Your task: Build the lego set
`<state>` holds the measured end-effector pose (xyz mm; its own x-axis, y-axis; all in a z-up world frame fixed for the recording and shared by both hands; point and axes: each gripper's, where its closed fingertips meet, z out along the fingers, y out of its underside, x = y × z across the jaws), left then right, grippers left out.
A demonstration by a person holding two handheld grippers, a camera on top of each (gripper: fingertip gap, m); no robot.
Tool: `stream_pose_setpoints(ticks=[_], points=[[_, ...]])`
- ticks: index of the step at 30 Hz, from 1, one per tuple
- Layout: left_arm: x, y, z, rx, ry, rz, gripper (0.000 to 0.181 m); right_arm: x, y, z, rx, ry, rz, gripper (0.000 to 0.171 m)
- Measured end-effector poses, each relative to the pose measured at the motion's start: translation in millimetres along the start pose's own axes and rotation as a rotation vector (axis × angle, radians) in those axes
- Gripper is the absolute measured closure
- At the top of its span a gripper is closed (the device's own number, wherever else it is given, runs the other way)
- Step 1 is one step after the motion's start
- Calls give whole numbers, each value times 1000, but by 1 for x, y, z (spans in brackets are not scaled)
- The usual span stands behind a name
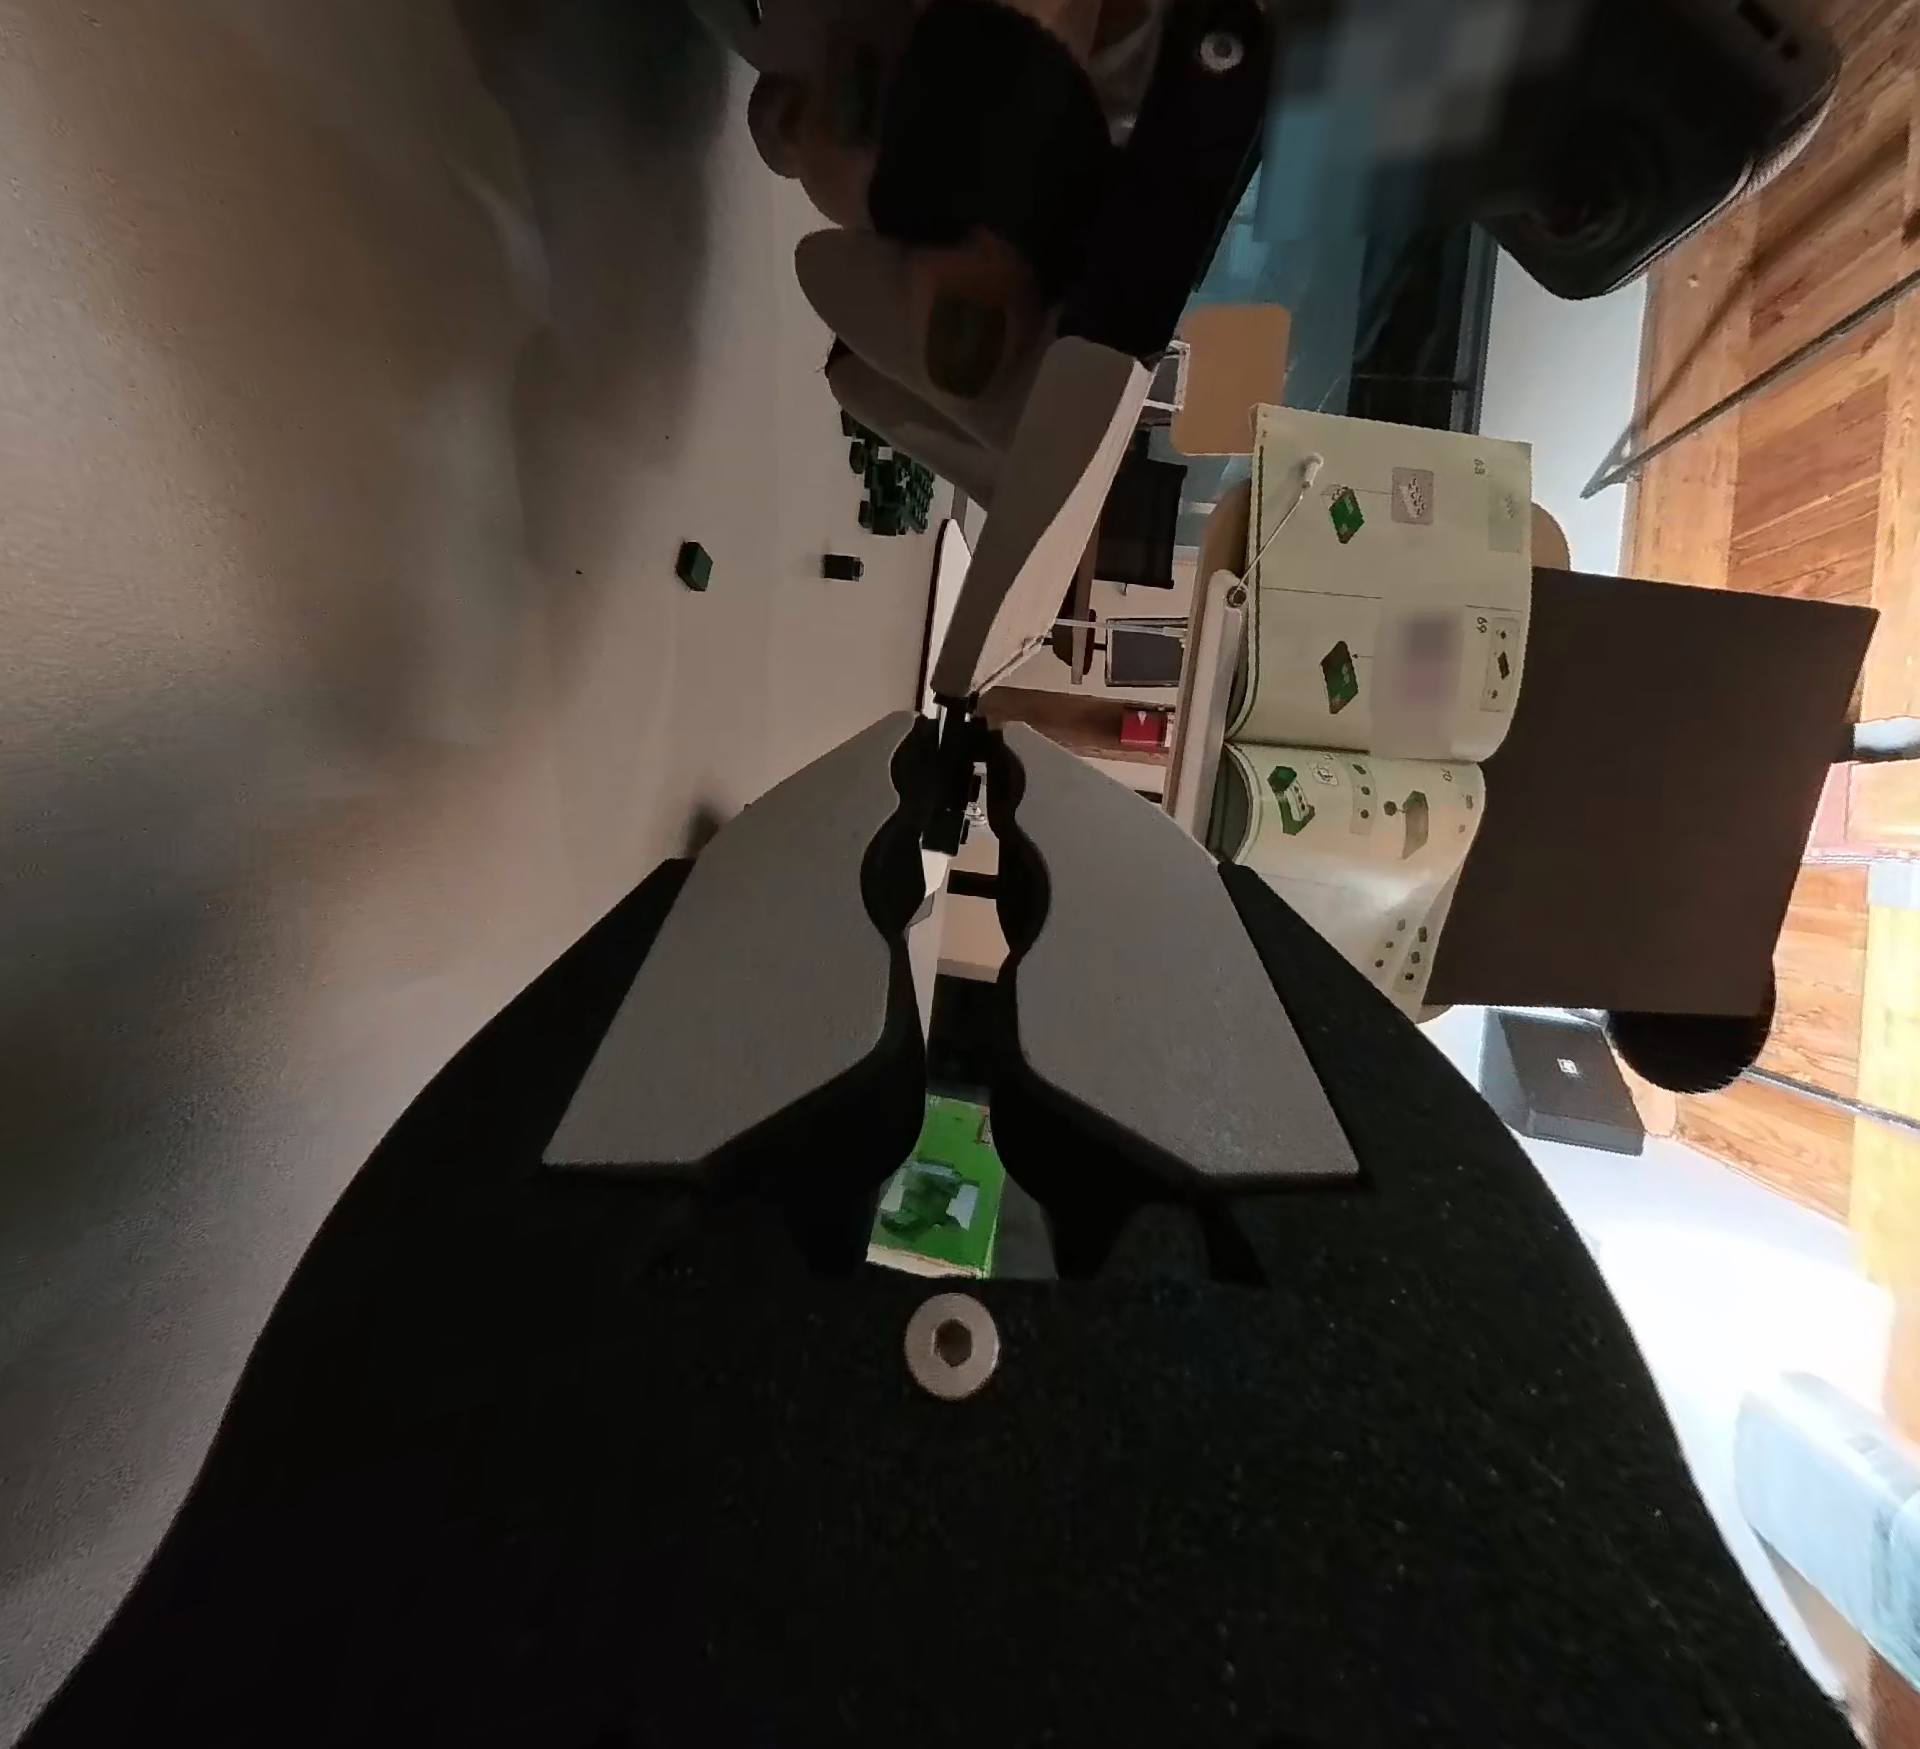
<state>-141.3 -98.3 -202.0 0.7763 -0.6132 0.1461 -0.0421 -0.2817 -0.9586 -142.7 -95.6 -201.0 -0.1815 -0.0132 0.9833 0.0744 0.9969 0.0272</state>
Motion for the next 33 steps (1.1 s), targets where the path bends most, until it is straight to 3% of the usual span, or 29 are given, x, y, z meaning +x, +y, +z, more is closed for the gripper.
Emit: stream_pose_setpoints(ticks=[15, 18, 20, 24, 33], points=[[1, 5, 4, -39, -9, 26, 166, -4, 1, -1, 7, -81, 71, 165], [0, 1, 3, -6, -42, 68, 165, -5, 1, 0, 68, -134, 270, 165], [-1, -5, 1, 39, -92, 145, 154, -6, 2, -2, 136, -197, 454, 165], [0, 0, 1, 8, -143, 352, 162, -1, 3, -8, 250, -258, 689, 165], [10, 5, 8, -39, -172, 548, 175, -9, -6, -10, 314, -352, 763, 165]])
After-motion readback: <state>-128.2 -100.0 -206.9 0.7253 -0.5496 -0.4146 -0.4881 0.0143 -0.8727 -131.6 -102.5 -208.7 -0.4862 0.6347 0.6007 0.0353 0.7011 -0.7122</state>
